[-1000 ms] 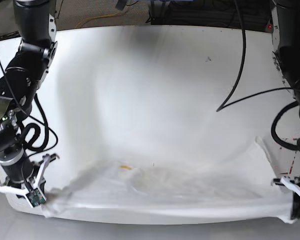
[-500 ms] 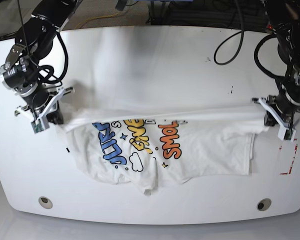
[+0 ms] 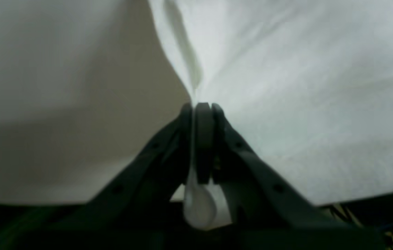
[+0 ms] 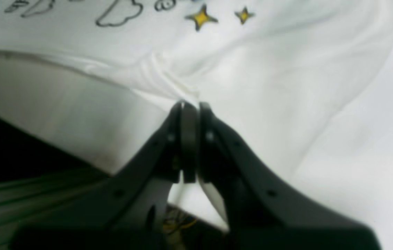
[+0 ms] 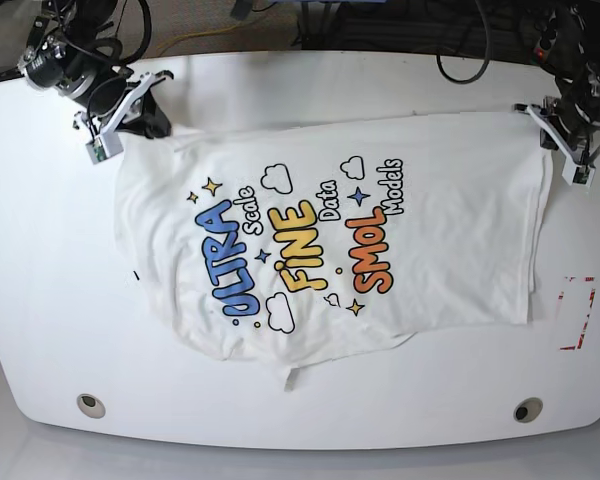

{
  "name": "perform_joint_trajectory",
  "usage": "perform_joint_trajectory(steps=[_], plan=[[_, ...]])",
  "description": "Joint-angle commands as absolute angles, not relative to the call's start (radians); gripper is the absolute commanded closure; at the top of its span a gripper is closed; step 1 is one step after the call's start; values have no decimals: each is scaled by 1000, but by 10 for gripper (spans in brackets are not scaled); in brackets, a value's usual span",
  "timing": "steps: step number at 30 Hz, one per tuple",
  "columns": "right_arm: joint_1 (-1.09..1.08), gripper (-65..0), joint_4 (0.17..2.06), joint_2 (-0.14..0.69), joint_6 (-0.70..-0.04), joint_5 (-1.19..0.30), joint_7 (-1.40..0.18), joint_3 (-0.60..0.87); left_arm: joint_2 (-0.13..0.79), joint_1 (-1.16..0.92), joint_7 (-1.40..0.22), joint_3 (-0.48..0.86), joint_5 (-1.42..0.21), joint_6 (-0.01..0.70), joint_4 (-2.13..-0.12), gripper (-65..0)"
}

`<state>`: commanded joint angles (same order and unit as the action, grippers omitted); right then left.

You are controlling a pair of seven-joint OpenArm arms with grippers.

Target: Fold the T-shirt properly

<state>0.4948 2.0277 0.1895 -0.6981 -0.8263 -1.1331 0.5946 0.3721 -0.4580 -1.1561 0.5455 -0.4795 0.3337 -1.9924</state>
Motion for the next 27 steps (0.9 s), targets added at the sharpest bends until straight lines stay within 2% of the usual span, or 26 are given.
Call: perform_joint_trajectory(steps=[5,10,19,27], plan=[[547,0,2025,162,-698,-825,-1133,590,371,-522,-1156,542,-479,335,-1982,0],[542,0,2023,127,-698,-760,-1133,590,371,-547,-1159,521,-479,335,-1972,0],[499,0,2025,85,-698,-737,-1135,588,371,-542,-1135,561,-483,335,-1945,0],[483,0,2026,120,-698,-734,-1139,590,367,-542,-1070,564,-486,335,-1946,0]])
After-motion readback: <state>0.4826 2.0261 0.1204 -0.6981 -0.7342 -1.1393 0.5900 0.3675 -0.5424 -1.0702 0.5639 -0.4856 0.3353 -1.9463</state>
